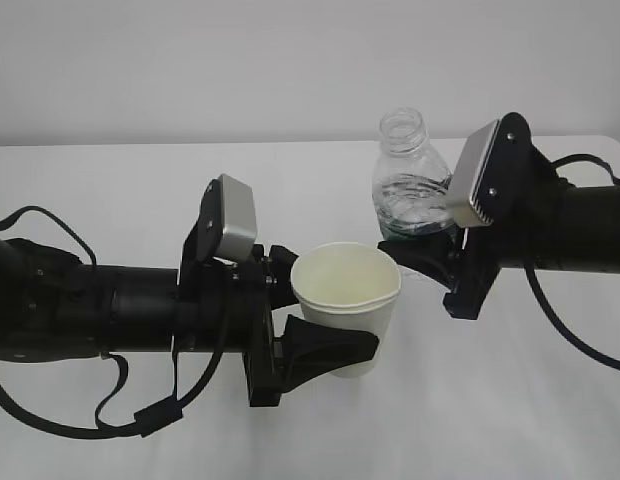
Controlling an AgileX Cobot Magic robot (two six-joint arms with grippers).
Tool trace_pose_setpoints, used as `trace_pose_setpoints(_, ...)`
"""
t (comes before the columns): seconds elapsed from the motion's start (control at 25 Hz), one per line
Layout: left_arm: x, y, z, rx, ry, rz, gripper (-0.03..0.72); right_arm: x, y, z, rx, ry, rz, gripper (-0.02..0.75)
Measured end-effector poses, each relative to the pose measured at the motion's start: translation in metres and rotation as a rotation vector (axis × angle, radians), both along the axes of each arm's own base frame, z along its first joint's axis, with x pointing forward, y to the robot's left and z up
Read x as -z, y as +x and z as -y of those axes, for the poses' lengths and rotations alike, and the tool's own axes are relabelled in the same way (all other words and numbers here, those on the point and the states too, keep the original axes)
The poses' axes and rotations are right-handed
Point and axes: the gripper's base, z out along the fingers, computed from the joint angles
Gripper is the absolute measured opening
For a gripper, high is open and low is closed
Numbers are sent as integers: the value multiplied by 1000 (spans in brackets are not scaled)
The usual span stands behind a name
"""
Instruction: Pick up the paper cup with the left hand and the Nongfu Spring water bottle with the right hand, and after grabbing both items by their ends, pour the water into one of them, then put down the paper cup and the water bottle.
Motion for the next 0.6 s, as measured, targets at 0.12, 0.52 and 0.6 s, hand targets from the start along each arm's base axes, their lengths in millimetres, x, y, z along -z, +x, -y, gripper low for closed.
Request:
trace_pose_setpoints(0.12,-1,0,0,4,-10,1,523,0,0,0,-15,-21,25,421)
trace_pose_setpoints(0.52,0,-4,1,44,-4,10,522,0,0,0,-61,-96,110,421)
trace_pose_setpoints(0.6,-1,-4,1,47,-7,11,522,0,0,0,-73,-113,130,421)
